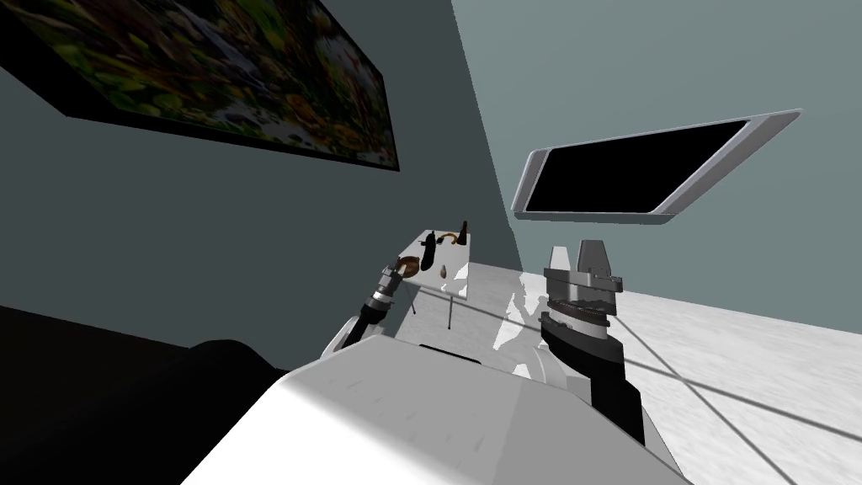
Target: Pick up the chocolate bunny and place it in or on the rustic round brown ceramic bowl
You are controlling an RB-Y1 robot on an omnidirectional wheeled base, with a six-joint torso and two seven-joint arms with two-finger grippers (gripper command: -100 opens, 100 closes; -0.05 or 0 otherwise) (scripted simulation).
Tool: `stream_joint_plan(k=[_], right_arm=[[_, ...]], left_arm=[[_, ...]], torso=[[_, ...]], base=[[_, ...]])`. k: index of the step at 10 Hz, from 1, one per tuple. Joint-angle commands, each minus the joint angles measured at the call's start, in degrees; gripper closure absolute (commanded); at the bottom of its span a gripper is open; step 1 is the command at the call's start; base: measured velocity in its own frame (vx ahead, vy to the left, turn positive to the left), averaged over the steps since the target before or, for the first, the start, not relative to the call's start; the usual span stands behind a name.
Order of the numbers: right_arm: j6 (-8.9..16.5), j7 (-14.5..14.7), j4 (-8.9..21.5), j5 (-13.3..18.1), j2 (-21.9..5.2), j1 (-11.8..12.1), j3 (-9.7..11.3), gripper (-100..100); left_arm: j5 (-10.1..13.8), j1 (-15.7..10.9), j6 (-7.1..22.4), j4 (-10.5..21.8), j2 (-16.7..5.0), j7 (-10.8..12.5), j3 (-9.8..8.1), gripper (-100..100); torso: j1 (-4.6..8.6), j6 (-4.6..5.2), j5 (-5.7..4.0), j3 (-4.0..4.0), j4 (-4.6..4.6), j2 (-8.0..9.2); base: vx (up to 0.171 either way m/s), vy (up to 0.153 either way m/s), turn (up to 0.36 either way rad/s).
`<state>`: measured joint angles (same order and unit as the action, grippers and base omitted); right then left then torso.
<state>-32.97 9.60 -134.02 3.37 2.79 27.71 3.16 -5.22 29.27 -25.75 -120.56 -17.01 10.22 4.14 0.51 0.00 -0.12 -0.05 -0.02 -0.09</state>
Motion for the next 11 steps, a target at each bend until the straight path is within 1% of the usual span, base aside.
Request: stream_joint_plan(k=[1,2,3,4,5,6,7,8,10,11], right_arm=[[0.0,0.0,0.0,0.0,0.0,0.0,0.0,0],[0.0,0.0,0.0,0.0,0.0,0.0,0.0,0],[0.0,0.0,0.0,0.0,0.0,0.0,0.0,0],[0.0,0.0,0.0,0.0,0.0,0.0,0.0,0],[0.0,0.0,0.0,0.0,0.0,0.0,0.0,0],[0.0,0.0,0.0,0.0,0.0,0.0,0.0,0],[0.0,0.0,0.0,0.0,0.0,0.0,0.0,0],[0.0,0.0,0.0,0.0,0.0,0.0,0.0,0],[0.0,0.0,0.0,0.0,0.0,0.0,0.0,0],[0.0,0.0,0.0,0.0,0.0,0.0,0.0,0]], left_arm=[[-0.7,0.1,-0.1,2.0,-2.9,0.7,0.83,-100],[-0.7,0.1,-0.1,2.0,-3.2,0.7,0.83,-100],[-1.0,0.2,-0.3,3.8,-5.4,1.3,1.23,-100],[-1.5,0.4,-0.5,5.6,-7.1,2.0,1.61,-100],[-1.5,0.4,-0.5,5.6,-7.9,2.0,1.61,-100],[-1.9,0.5,-0.7,7.5,-10.3,2.7,1.98,-100],[-2.5,0.7,-0.9,9.2,-12.1,3.6,2.32,-100],[-2.5,0.7,-0.9,9.5,-12.9,3.6,2.32,-100],[-3.6,1.2,-1.1,13.3,-17.0,5.4,2.93,-100],[-3.6,1.2,-1.1,13.8,-18.1,5.4,2.93,-100]], torso=[[0.0,0.0,0.0,0.0,0.0,0.0],[0.16,0.0,-0.03,0.01,0.0,0.02],[0.07,0.01,-0.03,-0.01,0.0,-0.02],[0.06,0.0,-0.02,-0.04,-0.02,-0.08],[0.18,-0.01,-0.04,-0.02,-0.01,-0.03],[0.09,0.02,-0.04,-0.01,0.0,-0.02],[0.09,0.0,-0.03,-0.03,-0.01,-0.05],[0.28,0.0,-0.06,-0.07,-0.03,-0.13],[0.09,0.01,-0.03,-0.06,-0.02,-0.11],[0.28,0.0,-0.07,-0.1,-0.04,-0.19]], base=[[0.0,-0.186,0.171],[0.011,-0.151,0.077],[0.03,-0.15,0.106],[0.01,-0.194,0.175],[0.002,-0.161,0.055],[0.015,-0.161,0.087],[0.037,-0.222,0.161],[0.022,-0.188,0.058],[0.034,-0.191,0.112],[0.034,-0.188,0.063]])
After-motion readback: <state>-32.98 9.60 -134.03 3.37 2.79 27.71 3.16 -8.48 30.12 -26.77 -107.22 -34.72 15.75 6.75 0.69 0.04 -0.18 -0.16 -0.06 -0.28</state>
